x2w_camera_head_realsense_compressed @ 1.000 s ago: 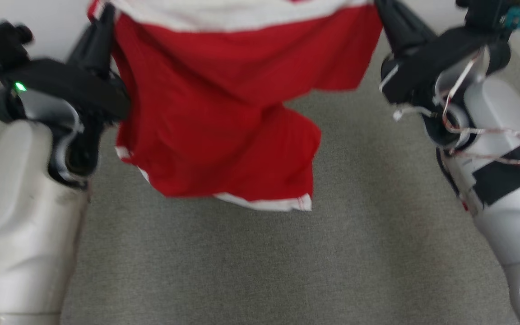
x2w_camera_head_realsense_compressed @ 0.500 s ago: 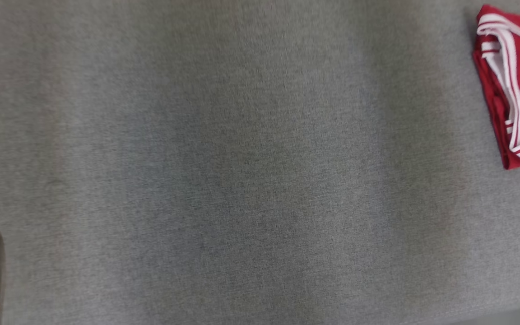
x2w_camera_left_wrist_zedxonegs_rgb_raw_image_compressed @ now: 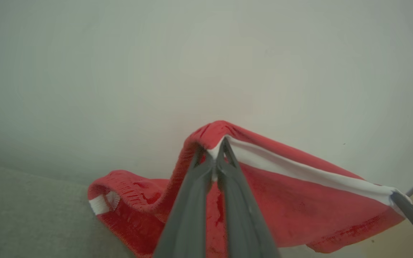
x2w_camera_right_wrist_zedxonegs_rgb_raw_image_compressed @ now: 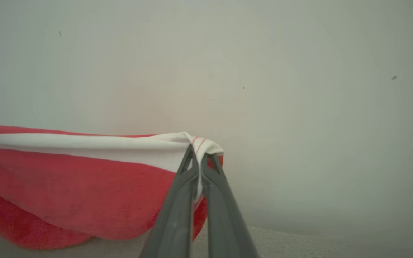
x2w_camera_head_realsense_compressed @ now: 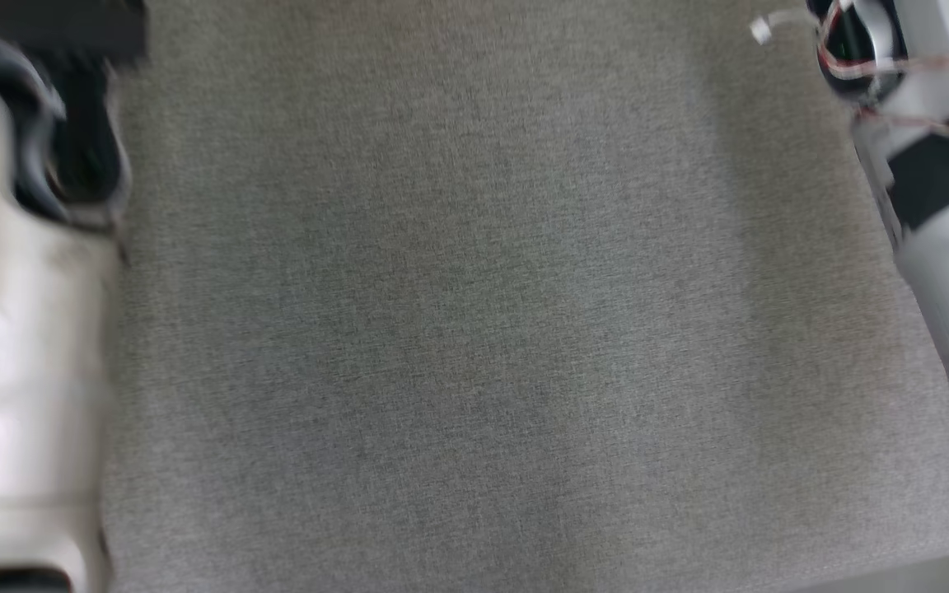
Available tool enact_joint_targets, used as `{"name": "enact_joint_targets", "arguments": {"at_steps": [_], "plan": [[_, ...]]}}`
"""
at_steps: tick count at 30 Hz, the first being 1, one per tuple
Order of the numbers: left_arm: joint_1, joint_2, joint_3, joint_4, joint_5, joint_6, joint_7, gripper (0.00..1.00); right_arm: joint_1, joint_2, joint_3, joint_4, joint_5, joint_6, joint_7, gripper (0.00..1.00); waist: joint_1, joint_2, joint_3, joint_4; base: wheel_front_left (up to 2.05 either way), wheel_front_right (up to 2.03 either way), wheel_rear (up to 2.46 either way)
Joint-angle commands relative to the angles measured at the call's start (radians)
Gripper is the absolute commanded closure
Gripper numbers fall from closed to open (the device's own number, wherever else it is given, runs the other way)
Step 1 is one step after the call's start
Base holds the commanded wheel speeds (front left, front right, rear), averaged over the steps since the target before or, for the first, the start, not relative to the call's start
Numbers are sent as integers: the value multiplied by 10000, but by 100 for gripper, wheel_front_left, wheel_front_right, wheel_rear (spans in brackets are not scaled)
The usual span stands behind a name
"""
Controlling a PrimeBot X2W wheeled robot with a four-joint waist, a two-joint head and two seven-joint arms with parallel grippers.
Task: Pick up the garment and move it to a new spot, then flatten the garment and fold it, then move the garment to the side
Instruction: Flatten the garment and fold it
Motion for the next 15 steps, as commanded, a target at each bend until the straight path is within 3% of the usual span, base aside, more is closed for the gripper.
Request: {"name": "enact_joint_targets", "arguments": {"at_steps": [1,7,15], "plan": [[527,-80,121,-269,-8,-51,-51,100,414,-239,147,-137,127,-30,-35,100,0,-2,-461,174,0,0,0],[3083,-389,-113,-1590,-40,-38,-53,100,2127,-1071,961,-893,742,-30,104,100,0,-2,-1694,266,0,0,0],[5899,-12,-1078,-1296,422,-40,-43,100,5268,-1995,1554,-2467,1583,-30,1853,100,0,-2,-3439,138,0,0,0]]}}
